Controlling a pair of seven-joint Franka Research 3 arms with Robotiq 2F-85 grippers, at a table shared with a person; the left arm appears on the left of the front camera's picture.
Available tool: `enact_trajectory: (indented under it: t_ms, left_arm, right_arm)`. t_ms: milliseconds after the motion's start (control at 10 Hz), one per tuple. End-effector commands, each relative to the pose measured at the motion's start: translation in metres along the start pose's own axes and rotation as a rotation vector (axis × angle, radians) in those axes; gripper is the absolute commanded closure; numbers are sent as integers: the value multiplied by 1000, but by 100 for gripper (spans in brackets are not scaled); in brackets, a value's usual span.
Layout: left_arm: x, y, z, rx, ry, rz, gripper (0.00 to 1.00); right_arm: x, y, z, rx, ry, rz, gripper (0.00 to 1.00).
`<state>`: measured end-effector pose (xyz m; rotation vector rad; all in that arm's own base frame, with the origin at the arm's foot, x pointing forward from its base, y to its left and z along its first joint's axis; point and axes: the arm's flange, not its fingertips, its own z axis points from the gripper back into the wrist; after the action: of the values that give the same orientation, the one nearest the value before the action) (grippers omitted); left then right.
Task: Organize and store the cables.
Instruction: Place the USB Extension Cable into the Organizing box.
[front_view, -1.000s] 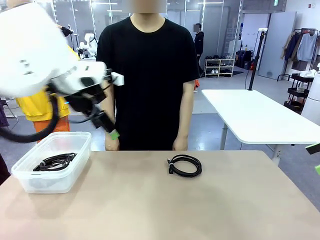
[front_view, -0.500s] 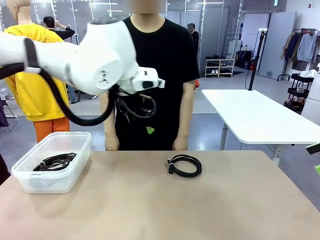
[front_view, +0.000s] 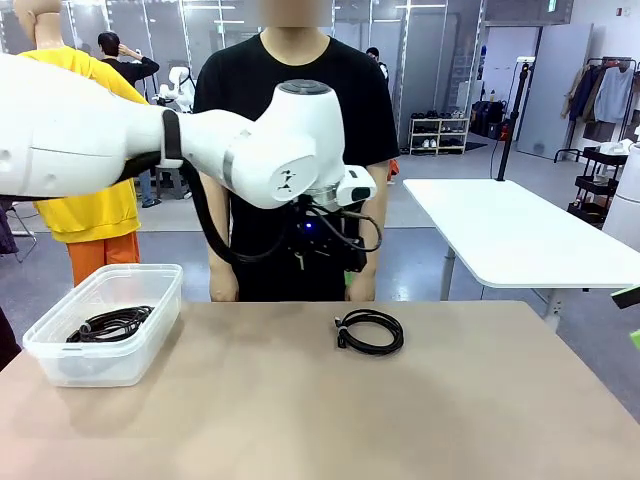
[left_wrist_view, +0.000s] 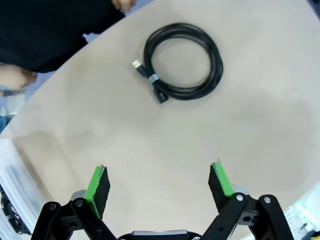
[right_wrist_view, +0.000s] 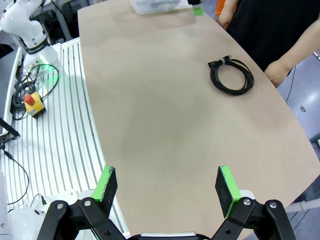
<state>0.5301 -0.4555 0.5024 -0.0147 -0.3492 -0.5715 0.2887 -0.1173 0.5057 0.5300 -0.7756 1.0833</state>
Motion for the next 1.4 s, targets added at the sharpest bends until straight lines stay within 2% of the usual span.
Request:
enact_trajectory:
  t_ms: [0,500,600,700,900,1000,1100,1200,1300]
  left_arm:
    - [-8,7,5,18,-3,-3,0]
    - [-8,7,5,18,-3,-3,0]
    - [3,6,4,12,-9,7,0]
    - [22,-5,-22,28,27,191,0]
    - [35,-23,-59,55,50,374,0]
    - [37,-28,-72,6,82,461,0]
    - [41,-27,-94,22,26,567,0]
    - [46,-19,-114,7,25,659,0]
    - [51,-14,-126,33,36,697,0]
  right_arm:
    - [-1,0,-2,-7,11,-12,0]
    - [-1,0,-2,-7,11,-12,0]
    - [-1,0,-2,-7,11,-12,0]
    - [-1,0,-2,-7,11,-12,0]
    - [-1,0,-2,-7,11,-12,0]
    - [-1,0,-2,-7,11,-12,0]
    - [-1,0,-2,-7,11,-12,0]
    - [-1,0,-2,-7,11,-12,0]
    - [-1,0,-2,-7,11,-12,0]
